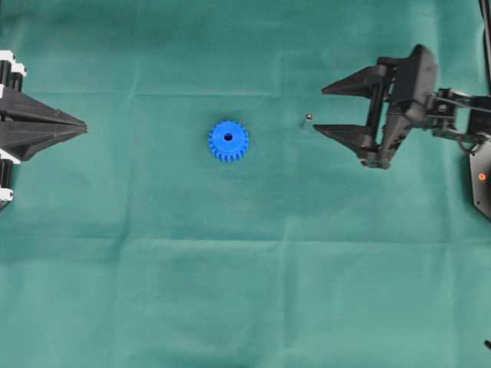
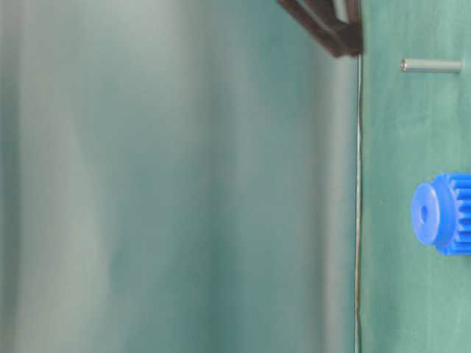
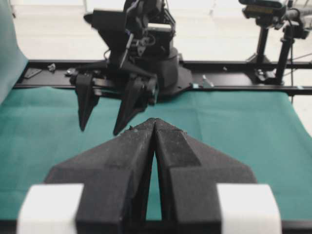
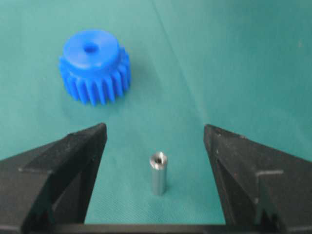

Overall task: Insert the shaft placed at a random location into the center hole of the small gear at another random location.
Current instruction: 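Move the open right gripper down over the small silver shaft, then close the right gripper on the silver shaft and lift it upright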

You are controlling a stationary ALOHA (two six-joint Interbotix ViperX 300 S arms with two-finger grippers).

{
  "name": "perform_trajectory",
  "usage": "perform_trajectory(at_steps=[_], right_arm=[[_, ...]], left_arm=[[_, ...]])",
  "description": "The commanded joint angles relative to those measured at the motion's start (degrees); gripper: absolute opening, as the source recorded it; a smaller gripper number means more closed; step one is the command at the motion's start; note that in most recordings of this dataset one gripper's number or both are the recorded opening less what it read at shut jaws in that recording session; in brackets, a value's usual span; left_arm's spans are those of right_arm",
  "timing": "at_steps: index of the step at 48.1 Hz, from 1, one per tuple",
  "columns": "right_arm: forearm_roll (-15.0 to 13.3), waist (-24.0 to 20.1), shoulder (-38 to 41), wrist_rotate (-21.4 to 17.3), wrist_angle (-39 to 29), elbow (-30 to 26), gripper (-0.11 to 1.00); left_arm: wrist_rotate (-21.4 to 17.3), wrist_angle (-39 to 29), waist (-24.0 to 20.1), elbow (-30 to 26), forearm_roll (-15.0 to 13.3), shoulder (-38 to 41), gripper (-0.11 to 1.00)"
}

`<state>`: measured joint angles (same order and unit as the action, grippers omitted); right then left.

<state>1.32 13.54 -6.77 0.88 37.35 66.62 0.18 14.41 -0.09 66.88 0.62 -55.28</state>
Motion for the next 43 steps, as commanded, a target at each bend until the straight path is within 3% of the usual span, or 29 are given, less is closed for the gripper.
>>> perform_trajectory(at_steps=[1,13,28,32,41,43], right_arm=[[0.5,0.3,3.4,0.5,2.5,-1.8,0.86],[1.0,0.3,9.4,0.5,4.1,-3.5,0.85],[1.0,0.2,9.8,0.5,4.1,-3.7,0.8],[0.8,0.2,9.8,0.5,4.1,-3.7,0.67],[0.4,0.2,9.8,0.5,4.0,-3.7,0.17],[0.4,0.2,9.8,0.6,4.0,-3.8,0.13]], left_arm=[[0.1,-0.2,0.0,-1.1,0.2,0.4,0.0],[0.1,-0.6,0.0,-1.1,0.2,0.4,0.0],[0.1,-1.1,0.0,-1.1,0.2,0.4,0.0],[0.1,-1.1,0.0,-1.1,0.2,0.4,0.0],[0.1,-1.1,0.0,-1.1,0.2,0.4,0.0],[0.1,-1.1,0.0,-1.1,0.2,0.4,0.0]])
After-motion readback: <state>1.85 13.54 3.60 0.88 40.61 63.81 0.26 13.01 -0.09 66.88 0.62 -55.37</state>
